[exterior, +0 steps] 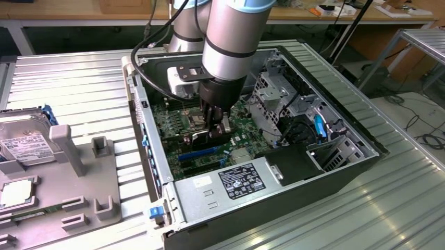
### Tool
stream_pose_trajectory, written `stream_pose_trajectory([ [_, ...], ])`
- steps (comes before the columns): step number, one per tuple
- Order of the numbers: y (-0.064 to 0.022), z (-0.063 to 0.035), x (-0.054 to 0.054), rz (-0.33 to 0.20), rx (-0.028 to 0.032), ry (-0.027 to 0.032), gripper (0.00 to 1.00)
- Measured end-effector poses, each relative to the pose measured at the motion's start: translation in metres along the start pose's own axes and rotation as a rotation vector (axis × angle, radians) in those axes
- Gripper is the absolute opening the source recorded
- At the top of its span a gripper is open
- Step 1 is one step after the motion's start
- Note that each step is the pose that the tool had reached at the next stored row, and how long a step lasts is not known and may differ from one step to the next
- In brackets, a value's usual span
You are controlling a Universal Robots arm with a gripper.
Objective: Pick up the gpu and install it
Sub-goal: 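Insert the gpu into the slot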
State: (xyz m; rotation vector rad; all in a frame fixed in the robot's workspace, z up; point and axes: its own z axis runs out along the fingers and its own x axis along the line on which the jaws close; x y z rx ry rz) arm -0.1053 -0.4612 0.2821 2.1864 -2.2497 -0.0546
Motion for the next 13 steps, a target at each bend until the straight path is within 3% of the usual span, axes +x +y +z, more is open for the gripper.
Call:
stream_pose_trajectory([
  [13, -0.0002, 0.0063, 0.0002, 0.000, -0.0002, 0.0001, 0.27],
])
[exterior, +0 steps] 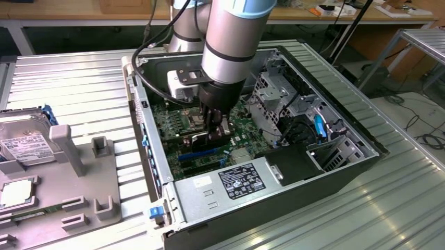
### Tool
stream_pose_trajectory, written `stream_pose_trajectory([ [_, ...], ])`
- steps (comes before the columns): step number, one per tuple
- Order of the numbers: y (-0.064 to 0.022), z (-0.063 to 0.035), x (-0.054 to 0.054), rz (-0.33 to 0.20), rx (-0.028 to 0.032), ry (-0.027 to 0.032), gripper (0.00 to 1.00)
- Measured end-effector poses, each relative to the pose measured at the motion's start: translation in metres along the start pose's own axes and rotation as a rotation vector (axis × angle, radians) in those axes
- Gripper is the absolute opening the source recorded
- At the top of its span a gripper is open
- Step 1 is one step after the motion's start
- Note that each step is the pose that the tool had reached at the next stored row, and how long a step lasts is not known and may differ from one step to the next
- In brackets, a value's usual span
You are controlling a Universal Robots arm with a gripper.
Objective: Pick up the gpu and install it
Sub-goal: 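Insert the gpu into the slot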
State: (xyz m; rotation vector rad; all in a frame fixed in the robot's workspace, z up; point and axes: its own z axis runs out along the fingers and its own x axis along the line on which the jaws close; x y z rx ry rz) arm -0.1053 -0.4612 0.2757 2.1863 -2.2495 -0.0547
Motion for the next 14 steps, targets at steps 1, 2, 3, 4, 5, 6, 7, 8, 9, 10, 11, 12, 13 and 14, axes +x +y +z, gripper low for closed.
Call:
stream_pose_trajectory([
  [1, 0.0000, 0.0010, 0.0000, 0.000, 0.0000, 0.0000, 0.27],
  [2, -0.0001, 0.0021, 0.0001, 0.000, 0.0000, 0.0000, 0.27],
  [3, -0.0001, 0.0026, 0.0001, 0.000, 0.0000, 0.0001, 0.27],
  [4, -0.0001, 0.0027, 0.0001, 0.000, -0.0001, 0.0003, 0.27],
  [5, -0.0001, 0.0028, 0.0001, 0.000, -0.0001, 0.0004, 0.27],
  [6, -0.0001, 0.0029, 0.0001, 0.000, -0.0001, 0.0002, 0.27],
  [7, -0.0001, 0.0030, 0.0001, 0.000, 0.0000, 0.0000, 0.27],
  [8, -0.0001, 0.0030, 0.0001, 0.000, 0.0000, 0.0001, 0.27],
  [9, -0.0001, 0.0030, 0.0001, 0.000, -0.0002, 0.0001, 0.27],
  [10, -0.0001, 0.0030, 0.0001, 0.000, -0.0012, 0.0000, 0.27],
  [11, -0.0001, 0.0030, 0.0001, 0.000, -0.0015, 0.0001, 0.27],
  [12, -0.0001, 0.0030, 0.0001, 0.000, -0.0015, 0.0001, 0.27],
  [13, 0.0000, 0.0030, 0.0001, 0.000, -0.0015, 0.0001, 0.27],
  [14, 0.0001, 0.0031, 0.0001, 0.000, -0.0015, 0.0001, 0.27],
])
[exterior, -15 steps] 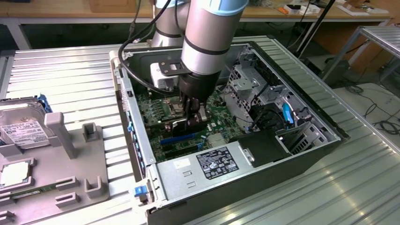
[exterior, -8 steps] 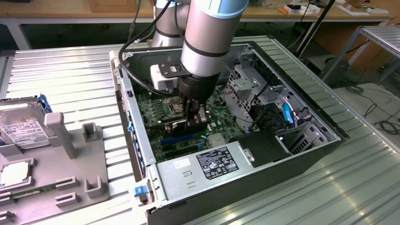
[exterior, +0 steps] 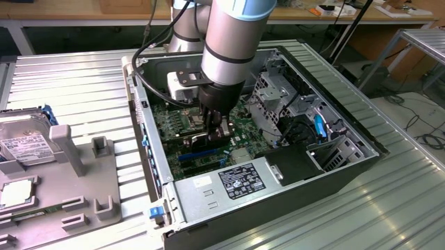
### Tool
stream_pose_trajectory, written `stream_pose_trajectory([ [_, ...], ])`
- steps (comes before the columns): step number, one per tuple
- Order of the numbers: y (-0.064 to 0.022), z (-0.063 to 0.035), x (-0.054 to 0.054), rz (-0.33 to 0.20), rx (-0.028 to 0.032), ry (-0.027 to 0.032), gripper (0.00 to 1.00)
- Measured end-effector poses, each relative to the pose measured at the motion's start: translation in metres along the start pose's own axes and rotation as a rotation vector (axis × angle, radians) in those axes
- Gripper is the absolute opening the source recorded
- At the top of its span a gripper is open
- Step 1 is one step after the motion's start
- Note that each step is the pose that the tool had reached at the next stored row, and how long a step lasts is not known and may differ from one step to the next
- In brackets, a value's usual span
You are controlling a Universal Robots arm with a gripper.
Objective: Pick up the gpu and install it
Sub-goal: 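Insert the gpu into the slot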
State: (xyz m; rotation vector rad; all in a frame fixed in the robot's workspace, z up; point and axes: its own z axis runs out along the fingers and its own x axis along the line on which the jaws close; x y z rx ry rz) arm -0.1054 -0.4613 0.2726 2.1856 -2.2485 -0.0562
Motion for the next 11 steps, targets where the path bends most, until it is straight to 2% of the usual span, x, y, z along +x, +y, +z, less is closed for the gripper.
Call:
stream_pose_trajectory([
  [11, 0.0005, 0.0007, 0.0000, 0.000, -0.0001, -0.0001, 0.27],
])
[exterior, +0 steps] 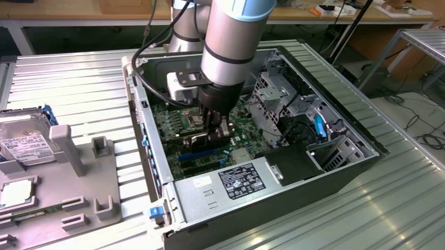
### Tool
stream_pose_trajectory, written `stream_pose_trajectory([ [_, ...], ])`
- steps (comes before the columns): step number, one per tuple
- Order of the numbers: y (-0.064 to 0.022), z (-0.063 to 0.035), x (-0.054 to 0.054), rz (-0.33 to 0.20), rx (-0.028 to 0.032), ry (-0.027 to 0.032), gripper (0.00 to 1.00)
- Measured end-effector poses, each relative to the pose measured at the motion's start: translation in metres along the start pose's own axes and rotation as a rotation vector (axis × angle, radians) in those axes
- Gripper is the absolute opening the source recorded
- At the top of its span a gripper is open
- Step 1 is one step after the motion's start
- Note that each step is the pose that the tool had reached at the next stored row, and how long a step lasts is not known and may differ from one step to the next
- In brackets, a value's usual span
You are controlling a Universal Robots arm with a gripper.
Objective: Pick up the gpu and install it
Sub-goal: 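Insert the gpu into the slot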
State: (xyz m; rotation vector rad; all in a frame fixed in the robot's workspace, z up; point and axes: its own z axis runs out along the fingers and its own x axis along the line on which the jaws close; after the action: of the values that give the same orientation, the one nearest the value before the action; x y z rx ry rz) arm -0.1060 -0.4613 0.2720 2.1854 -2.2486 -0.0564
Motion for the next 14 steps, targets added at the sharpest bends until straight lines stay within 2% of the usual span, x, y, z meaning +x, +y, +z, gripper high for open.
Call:
stream_pose_trajectory([
  [14, -0.0001, 0.0041, 0.0001, 0.000, 0.0000, 0.0000, 0.27],
])
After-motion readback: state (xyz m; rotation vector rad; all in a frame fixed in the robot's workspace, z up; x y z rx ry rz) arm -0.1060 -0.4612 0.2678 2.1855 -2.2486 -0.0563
